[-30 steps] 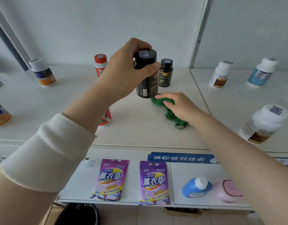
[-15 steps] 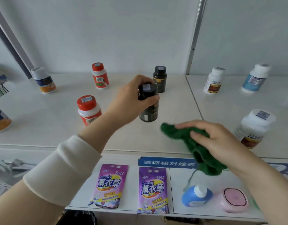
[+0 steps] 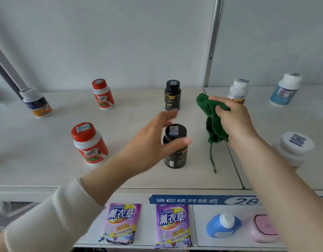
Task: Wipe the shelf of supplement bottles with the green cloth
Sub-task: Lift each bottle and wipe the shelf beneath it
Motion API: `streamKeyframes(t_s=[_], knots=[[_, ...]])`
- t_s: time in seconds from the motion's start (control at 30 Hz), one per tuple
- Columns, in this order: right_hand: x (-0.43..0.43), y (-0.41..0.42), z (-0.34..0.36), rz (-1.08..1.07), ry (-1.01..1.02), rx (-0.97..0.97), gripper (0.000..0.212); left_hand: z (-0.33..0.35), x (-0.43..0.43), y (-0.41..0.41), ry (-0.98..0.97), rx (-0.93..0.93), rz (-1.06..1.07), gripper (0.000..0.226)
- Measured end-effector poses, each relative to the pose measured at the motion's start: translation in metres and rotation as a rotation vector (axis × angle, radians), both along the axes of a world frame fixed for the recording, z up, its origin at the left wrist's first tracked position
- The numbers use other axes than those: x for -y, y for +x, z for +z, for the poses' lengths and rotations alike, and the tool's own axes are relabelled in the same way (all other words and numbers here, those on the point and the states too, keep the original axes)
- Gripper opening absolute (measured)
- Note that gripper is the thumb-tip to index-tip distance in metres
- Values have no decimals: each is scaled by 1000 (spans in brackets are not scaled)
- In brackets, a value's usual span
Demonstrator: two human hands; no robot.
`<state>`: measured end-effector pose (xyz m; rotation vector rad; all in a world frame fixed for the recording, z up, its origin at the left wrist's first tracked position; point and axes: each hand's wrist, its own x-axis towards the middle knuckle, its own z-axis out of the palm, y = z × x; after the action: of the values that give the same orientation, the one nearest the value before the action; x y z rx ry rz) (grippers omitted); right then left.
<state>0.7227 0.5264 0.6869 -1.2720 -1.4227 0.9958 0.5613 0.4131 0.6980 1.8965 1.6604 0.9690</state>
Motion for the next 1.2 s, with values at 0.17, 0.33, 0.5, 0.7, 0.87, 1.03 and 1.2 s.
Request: streamKeyframes(t_s=[0.17,0.33,0.5,0.7,0.87,1.03,1.2], knots=[[-54,-20,3,-42,0,125,38,51,-79,-36,142,-115,19,59],[-118,-39,-10,-134,43,420,37,35,-170,-48,-119,-507,-50,56],[-166,-54,-37,-7,9,839,40,38,-204,-73,-56,-320,-27,32],[-135,-78,-44,451,195,655,39,96,-209,-120,123,-280,102,29],[-91,-59,-30,847,91,588,47,104,-203,-118,137,-245,123,32],[-134,-63,-8,428,143,408,37,103,-198,-113,140,-247,85,32],[-169,-102,-29,429,92,700,38,95,-198,-115,135,-335,68,33]])
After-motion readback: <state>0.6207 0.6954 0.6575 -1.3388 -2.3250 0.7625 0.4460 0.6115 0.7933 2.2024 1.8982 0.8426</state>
